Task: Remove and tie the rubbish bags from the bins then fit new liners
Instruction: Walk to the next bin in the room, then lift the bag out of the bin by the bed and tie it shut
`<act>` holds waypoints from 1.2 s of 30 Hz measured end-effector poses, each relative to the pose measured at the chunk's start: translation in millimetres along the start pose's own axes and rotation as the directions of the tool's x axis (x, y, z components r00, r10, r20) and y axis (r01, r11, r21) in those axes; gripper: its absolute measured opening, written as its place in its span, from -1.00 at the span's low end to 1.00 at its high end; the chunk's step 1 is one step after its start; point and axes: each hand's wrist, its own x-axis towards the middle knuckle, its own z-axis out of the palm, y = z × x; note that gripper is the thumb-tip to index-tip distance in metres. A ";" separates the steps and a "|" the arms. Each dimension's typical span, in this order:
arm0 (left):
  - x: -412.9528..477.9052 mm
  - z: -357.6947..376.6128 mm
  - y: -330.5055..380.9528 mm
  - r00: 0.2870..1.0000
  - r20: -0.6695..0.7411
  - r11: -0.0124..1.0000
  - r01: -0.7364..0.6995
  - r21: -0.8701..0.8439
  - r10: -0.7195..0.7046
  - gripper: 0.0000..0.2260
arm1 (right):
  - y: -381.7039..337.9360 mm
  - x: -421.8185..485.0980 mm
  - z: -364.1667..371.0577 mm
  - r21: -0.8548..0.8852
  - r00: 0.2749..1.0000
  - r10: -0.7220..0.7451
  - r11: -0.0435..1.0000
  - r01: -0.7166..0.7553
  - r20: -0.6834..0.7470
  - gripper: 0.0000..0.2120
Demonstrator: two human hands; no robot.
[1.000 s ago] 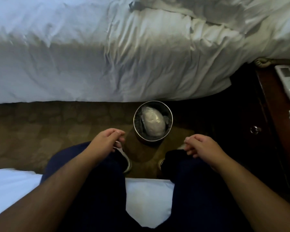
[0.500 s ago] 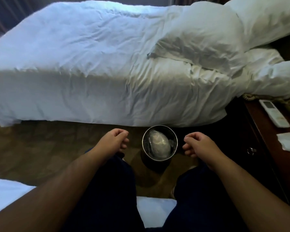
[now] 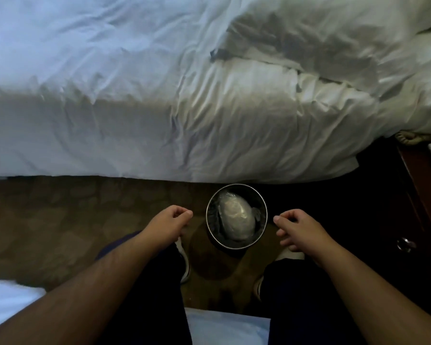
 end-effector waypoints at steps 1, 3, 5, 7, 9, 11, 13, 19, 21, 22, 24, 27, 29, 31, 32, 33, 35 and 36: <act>11.1 3.6 -2.3 1.000 0.019 1.000 0.024 0.012 -0.024 -0.84 | 2.5 9.5 0.8 -0.014 1.000 0.027 1.000 -0.026 0.006 -0.79; 33.7 10.9 -6.3 0.996 0.054 0.997 0.062 0.040 -0.064 -0.82 | 7.8 28.7 2.6 -0.053 0.997 0.074 0.996 -0.074 0.014 -0.79; 56.0 17.6 -8.9 0.993 0.077 0.993 0.078 0.086 -0.085 -0.79 | 12.8 48.3 4.7 -0.090 0.994 0.104 0.991 -0.102 0.024 -0.76; 77.8 23.7 -12.0 0.991 0.088 0.987 0.086 0.136 -0.098 -0.75 | 17.8 66.4 7.4 -0.141 0.992 0.127 0.982 -0.122 0.023 -0.73; 96.0 29.4 -15.4 0.989 0.093 0.979 0.098 0.177 -0.116 -0.74 | 22.8 83.6 10.2 -0.208 0.985 0.169 0.965 -0.161 0.023 -0.68; 112.1 34.0 -18.7 0.986 0.097 0.969 0.109 0.221 -0.133 -0.72 | 28.2 99.3 13.3 -0.281 0.976 0.214 0.939 -0.199 0.024 -0.61; 127.7 37.6 -21.5 0.982 0.111 0.959 0.121 0.254 -0.154 -0.71 | 32.8 114.9 16.5 -0.338 0.969 0.245 0.915 -0.220 0.031 -0.52; 164.0 52.9 -34.8 0.967 0.111 0.919 0.176 0.353 -0.228 -0.54 | 44.4 152.1 27.1 -0.527 0.959 0.268 0.830 -0.181 0.092 -0.62; 169.7 58.2 -37.0 0.957 0.124 0.908 0.203 0.366 -0.264 -0.44 | 46.6 158.3 29.1 -0.585 0.953 0.285 0.792 -0.175 0.100 -0.57; 173.5 61.6 -38.4 0.953 0.129 0.904 0.210 0.372 -0.275 -0.41 | 49.5 162.9 30.7 -0.612 0.951 0.290 0.773 -0.165 0.109 -0.54; 185.8 70.2 -46.1 0.952 0.131 0.895 0.204 0.398 -0.276 -0.39 | 57.1 175.8 35.8 -0.617 0.942 0.315 0.766 -0.181 0.115 -0.55; 201.4 80.8 -57.8 0.951 0.157 0.910 0.194 0.367 -0.266 -0.44 | 66.1 190.5 45.6 -0.556 0.933 0.321 0.811 -0.181 0.165 -0.61; 209.2 84.6 -65.2 0.951 0.154 0.894 0.188 0.407 -0.269 -0.45 | 66.5 194.2 49.4 -0.551 0.934 0.300 0.821 -0.150 0.193 -0.91; 216.2 86.9 -70.3 0.946 0.146 0.862 0.190 0.470 -0.288 -0.47 | 65.0 194.0 54.5 -0.525 0.931 0.299 0.838 -0.150 0.211 -0.68; 219.3 88.3 -71.7 0.944 0.147 0.855 0.192 0.482 -0.295 -0.51 | 66.3 194.5 57.1 -0.518 0.932 0.293 0.843 -0.147 0.213 -0.63; 221.8 89.8 -72.2 0.941 0.153 0.851 0.192 0.489 -0.301 -0.55 | 65.0 193.3 59.6 -0.502 0.933 0.294 0.851 -0.157 0.207 -0.63; 225.3 94.3 -71.8 0.944 0.163 0.842 0.168 0.513 -0.288 -0.65 | 74.3 197.7 63.4 -0.442 0.931 0.303 0.877 -0.189 0.203 -0.66; 226.6 96.6 -72.4 0.948 0.163 0.837 0.151 0.526 -0.273 -0.68 | 79.1 200.6 64.4 -0.420 0.932 0.305 0.885 -0.201 0.195 -0.68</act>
